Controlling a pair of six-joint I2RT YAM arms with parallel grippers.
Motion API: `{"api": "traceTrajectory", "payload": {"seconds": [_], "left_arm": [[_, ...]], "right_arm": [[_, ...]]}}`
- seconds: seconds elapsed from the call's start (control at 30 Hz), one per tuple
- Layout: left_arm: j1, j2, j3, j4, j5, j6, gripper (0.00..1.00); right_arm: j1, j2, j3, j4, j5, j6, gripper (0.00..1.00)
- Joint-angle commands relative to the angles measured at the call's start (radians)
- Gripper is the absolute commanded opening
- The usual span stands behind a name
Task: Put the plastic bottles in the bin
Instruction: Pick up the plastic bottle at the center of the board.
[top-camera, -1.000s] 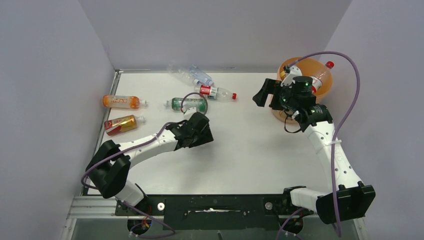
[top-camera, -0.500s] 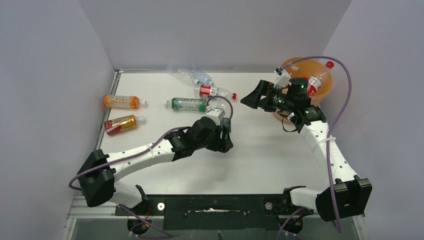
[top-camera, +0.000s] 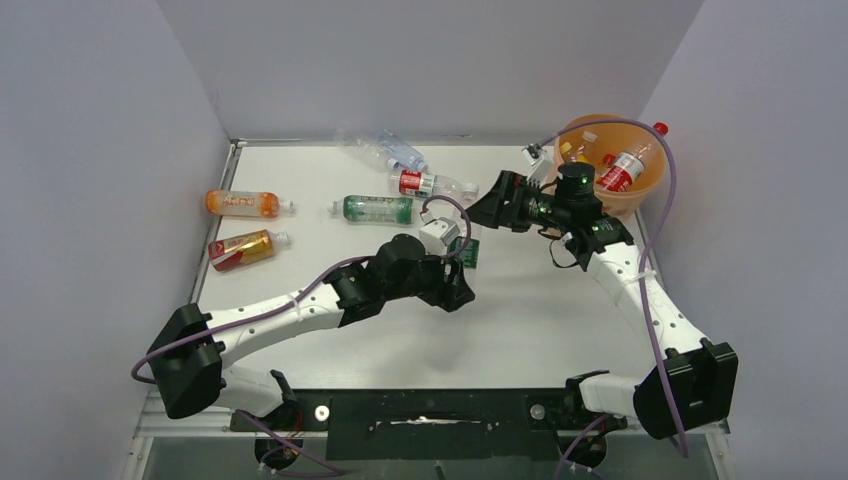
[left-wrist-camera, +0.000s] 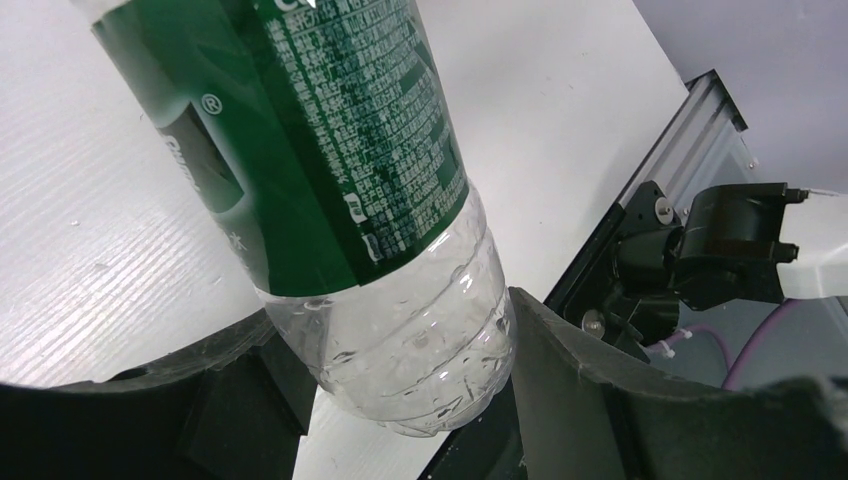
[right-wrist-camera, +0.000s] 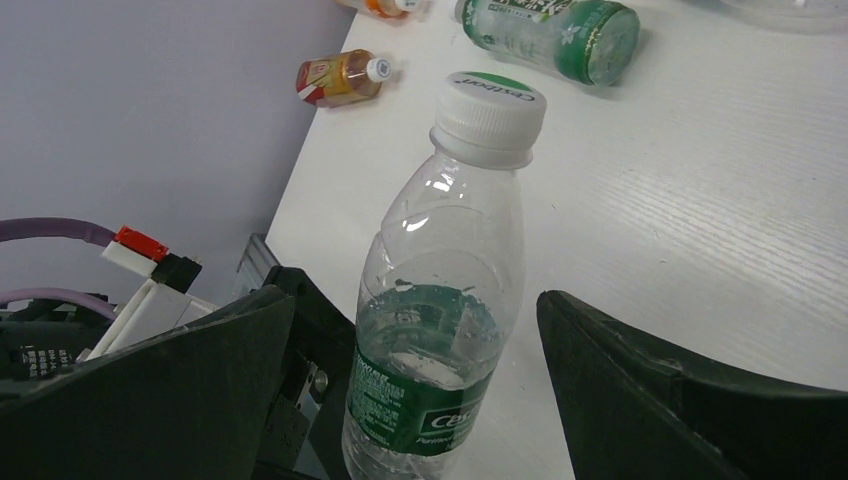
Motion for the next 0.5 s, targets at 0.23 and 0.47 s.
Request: {"api": "traceTrajectory", "payload": {"seconds": [0.23,0.47], "left_arm": [[-0.007,-0.038,0.025,0.122,0.05,0.048,0.52],[-0.007,-0.038,0.03,0.085,-0.013,0.048,0.58]], "right_arm": [[0.077,0.07,0.035,-0.02,0.025,-0.043,1.0],[0.081,0.06,0.054,-0.018,0.037,-0.041,0.7]]}}
